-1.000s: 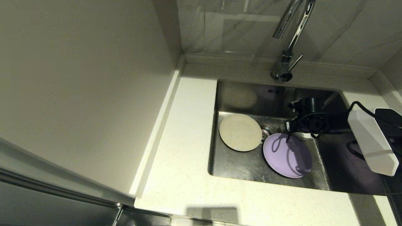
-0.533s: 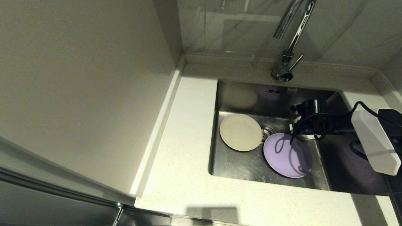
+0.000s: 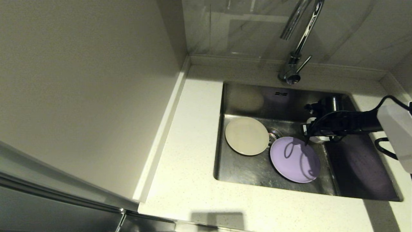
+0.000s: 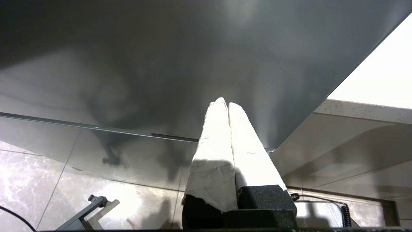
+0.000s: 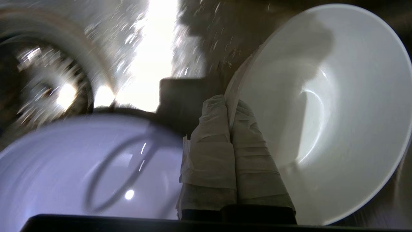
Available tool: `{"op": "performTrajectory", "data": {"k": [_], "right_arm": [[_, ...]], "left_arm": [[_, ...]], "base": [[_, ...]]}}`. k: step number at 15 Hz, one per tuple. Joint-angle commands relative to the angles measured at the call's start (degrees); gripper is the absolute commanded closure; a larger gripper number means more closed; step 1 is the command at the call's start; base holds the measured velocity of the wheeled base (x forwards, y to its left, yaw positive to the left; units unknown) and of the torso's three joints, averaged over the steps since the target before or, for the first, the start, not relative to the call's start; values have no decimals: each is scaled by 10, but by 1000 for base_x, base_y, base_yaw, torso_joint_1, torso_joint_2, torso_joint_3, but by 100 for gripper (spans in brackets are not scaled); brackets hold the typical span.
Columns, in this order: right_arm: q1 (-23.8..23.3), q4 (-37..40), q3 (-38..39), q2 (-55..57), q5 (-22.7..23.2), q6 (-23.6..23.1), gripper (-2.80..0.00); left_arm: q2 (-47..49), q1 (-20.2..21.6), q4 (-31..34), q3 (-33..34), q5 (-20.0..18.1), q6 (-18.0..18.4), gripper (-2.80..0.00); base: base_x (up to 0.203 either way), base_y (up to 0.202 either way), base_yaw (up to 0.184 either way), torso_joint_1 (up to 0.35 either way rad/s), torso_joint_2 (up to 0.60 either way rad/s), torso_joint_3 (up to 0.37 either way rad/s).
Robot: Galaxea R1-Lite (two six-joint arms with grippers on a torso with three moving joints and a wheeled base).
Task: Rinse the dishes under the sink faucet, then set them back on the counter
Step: Put a bowl back to the table from the sink
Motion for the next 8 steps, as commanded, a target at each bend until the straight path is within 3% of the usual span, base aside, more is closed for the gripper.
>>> {"op": "performTrajectory", "data": {"k": [1,6,8], "right_arm": [[4,0,85,-104,31,0,0],[12,-7,270,-313,162,0,0],[8,-64,303,-363,201,-1,0]], "left_arm": [[-1,0,0,0,0,0,0],[-1,0,0,0,0,0,0],[-1,0,0,0,0,0,0]], "base": [[0,0,0,0,0,0],[0,0,0,0,0,0],[0,0,0,0,0,0]]}}
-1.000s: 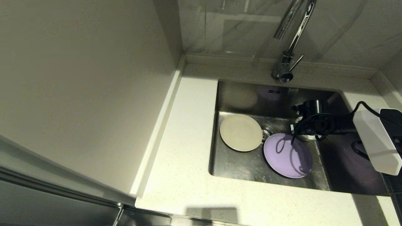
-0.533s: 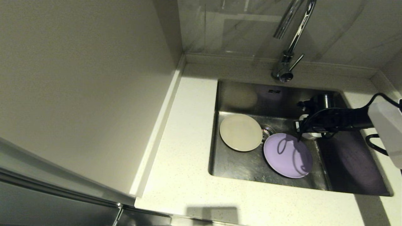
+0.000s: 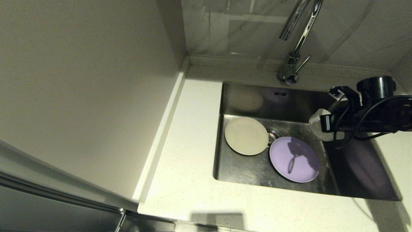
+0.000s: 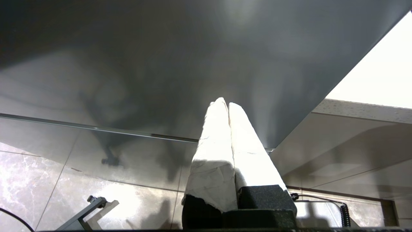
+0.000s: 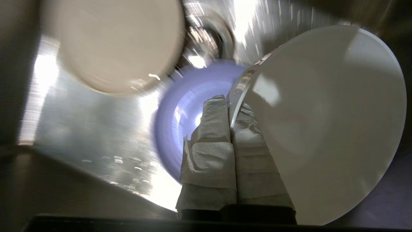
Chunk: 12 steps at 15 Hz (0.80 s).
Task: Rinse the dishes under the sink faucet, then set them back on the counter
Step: Put a bowl back to the table from the sink
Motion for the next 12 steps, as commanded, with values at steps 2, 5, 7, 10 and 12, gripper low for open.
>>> {"op": "performTrajectory", "data": {"k": [2,5,7,10,12], "right_arm": [[-26,-103,31,-100,78,-12,0],[-80,-137,1,-88,132,-98,0],[-106,-138,-49,-41,133,-146,0],[-142,-137,-150,40,129,-194,0],[-161,-135,-200,88,125,-213,0]], "left_arm": [[-1,0,0,0,0,0,0],[-1,0,0,0,0,0,0],[-1,0,0,0,0,0,0],[-1,0,0,0,0,0,0],[-1,0,0,0,0,0,0]], "base": [[0,0,0,0,0,0],[0,0,0,0,0,0],[0,0,0,0,0,0],[0,0,0,0,0,0],[0,0,0,0,0,0]]}}
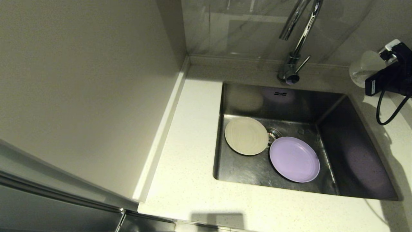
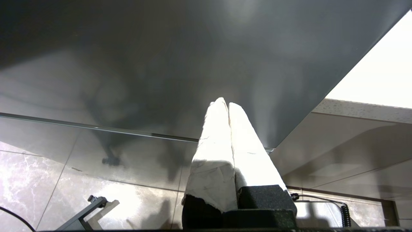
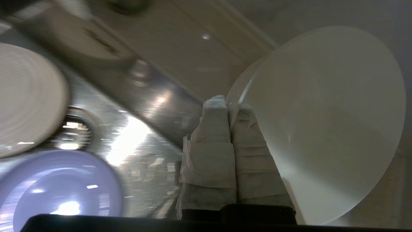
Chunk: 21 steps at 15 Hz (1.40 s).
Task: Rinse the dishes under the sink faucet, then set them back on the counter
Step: Put a bowl back to the table from the sink
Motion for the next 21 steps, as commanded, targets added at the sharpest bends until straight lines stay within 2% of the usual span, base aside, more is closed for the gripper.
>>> {"op": "performTrajectory", "data": {"k": [1,4,11,16,17,21], "right_arm": [[-20,3,-47,73,0,-10,0],[-35,33,-93,118,-23,-31,0],[-58,62,-185,173,-72,-35,0],[-61,62,-187,175,-75,-35,0],[-60,62,-187,174,-75,-34,-280],[-60,62,-187,168,-75,-33,-280]], "left_arm": [[-1,0,0,0,0,0,0],[-1,0,0,0,0,0,0],[-1,0,0,0,0,0,0],[-1,0,0,0,0,0,0],[-1,0,0,0,0,0,0],[-1,0,0,0,0,0,0]], "base": [[0,0,0,0,0,0],[0,0,0,0,0,0],[0,0,0,0,0,0],[0,0,0,0,0,0],[0,0,0,0,0,0],[0,0,0,0,0,0]]}}
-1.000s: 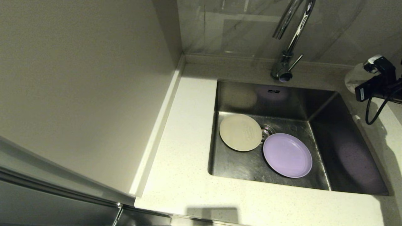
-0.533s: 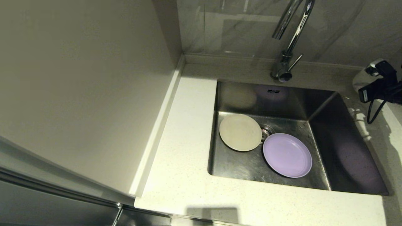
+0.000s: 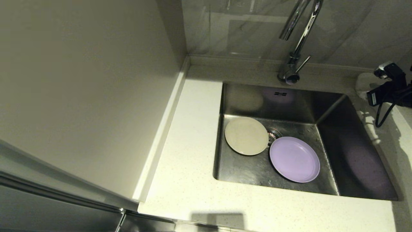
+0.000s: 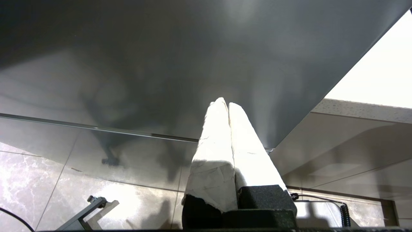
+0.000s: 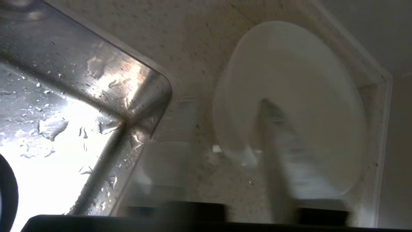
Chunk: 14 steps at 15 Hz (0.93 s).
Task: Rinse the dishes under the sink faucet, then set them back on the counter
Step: Put a bowl back to the table from the sink, then put a plate back to the table from the sink
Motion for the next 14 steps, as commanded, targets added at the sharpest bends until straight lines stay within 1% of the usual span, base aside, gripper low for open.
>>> {"op": "performTrajectory", "data": {"k": [1,2,4,6,7,8,10,12,13,14], "right_arm": [[0,-2,-1,-4,2,0,-280],[0,-3,-2,-10,4,5,-280],[2,-3,1,-32,21,34,-280],[5,2,21,-77,80,68,-280],[8,10,52,-114,110,82,-280],[13,18,94,-153,136,94,-280],[40,22,221,-230,170,116,-280],[74,4,333,-280,173,121,-280],[99,-5,380,-302,164,123,-280],[126,-9,409,-314,148,125,-280]], "left_arm": [[-1,0,0,0,0,0,0],[-1,0,0,0,0,0,0],[-1,0,0,0,0,0,0],[-1,0,0,0,0,0,0],[-1,0,0,0,0,0,0],[-1,0,0,0,0,0,0],[-1,0,0,0,0,0,0],[-1,0,0,0,0,0,0],[-1,0,0,0,0,0,0],[-1,0,0,0,0,0,0]], "base": [[0,0,0,0,0,0],[0,0,0,0,0,0],[0,0,0,0,0,0],[0,0,0,0,0,0],[0,0,0,0,0,0],[0,0,0,0,0,0],[0,0,0,0,0,0],[0,0,0,0,0,0],[0,0,0,0,0,0],[0,0,0,0,0,0]]}}
